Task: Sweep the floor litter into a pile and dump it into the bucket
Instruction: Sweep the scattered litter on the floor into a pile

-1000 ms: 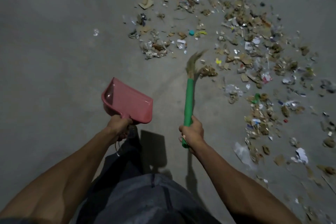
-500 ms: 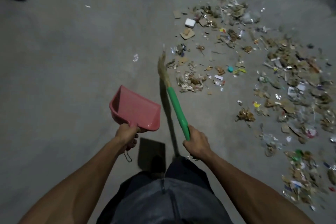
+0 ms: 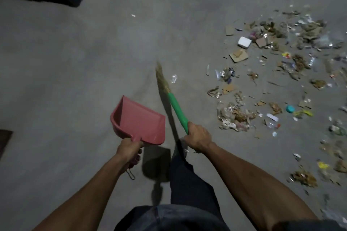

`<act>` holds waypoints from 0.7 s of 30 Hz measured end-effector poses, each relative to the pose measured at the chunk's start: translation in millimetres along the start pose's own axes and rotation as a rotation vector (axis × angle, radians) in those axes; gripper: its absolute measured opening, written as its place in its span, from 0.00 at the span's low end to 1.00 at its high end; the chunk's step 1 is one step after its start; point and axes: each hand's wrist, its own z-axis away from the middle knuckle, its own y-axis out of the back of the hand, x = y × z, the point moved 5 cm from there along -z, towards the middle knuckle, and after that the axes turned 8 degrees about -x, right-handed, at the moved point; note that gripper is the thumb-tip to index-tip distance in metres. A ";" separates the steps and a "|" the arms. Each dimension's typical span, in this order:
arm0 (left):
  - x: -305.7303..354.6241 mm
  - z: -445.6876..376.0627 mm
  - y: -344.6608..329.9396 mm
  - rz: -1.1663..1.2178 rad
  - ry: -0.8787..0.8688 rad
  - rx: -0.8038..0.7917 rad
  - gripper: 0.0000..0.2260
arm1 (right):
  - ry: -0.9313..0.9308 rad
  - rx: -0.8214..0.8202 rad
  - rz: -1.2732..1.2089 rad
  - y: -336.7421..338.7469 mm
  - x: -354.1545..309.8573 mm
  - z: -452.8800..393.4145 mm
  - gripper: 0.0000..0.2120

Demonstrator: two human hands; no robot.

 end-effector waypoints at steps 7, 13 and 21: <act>90.6 -64.4 18.6 0.005 0.038 0.053 0.04 | -0.185 -0.080 -0.238 59.7 -11.6 -104.2 0.17; 140.3 -92.2 10.2 -0.042 0.045 0.004 0.03 | -0.466 0.112 -1.312 58.3 54.3 -137.8 0.01; 178.7 -115.4 -13.1 -0.138 0.001 -0.099 0.03 | -0.642 0.528 -1.883 94.7 198.4 -96.9 0.07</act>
